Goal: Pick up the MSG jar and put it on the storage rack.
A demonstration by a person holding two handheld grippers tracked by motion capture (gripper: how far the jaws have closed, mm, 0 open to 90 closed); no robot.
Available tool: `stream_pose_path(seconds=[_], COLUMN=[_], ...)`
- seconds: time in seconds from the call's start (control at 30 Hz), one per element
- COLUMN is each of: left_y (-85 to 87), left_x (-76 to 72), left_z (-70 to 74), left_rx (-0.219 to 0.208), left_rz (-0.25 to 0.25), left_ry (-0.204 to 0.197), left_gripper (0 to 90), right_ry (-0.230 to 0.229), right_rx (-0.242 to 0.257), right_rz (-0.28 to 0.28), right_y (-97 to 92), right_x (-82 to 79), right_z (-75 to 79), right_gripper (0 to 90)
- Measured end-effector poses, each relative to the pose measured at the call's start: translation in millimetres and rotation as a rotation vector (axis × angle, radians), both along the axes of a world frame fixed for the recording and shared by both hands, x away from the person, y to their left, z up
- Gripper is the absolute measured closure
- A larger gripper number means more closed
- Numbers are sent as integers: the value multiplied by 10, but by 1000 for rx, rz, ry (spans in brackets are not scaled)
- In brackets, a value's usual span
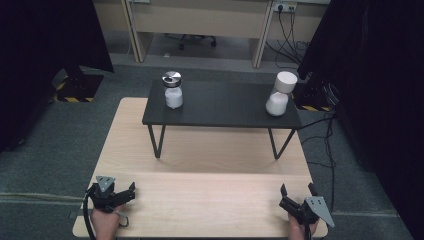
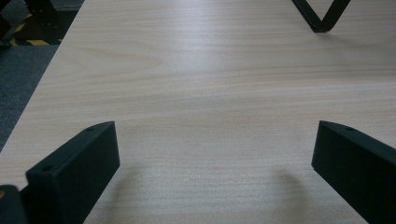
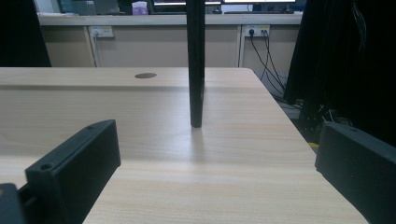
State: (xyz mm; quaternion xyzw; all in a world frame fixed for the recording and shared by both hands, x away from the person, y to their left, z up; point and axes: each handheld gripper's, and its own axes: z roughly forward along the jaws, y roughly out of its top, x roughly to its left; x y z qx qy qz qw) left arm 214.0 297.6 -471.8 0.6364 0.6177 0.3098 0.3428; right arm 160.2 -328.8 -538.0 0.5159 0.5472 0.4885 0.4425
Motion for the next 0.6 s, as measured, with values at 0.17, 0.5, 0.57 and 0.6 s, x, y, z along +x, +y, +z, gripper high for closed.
stream_pose_path(seconds=[0.17, 0.5, 0.57, 0.6], left_y=[1, 8, 10, 11], left_x=[-1, -12, -14, -15], left_z=[-1, -5, -6, -6], left_rx=[0, -5, -6, -7], left_rz=[-1, 1, 1, 1], left_ry=[-1, -6, -7, -7], left_gripper=[0, 0, 0, 0], right_ry=[0, 8, 9, 10], right_rx=[0, -7, -9, -12], right_rz=[-1, 0, 1, 2], right_y=[2, 9, 10, 11], right_x=[-1, 3, 4, 6], right_z=[0, 10, 13, 15], right_gripper=[2, 3, 3, 3])
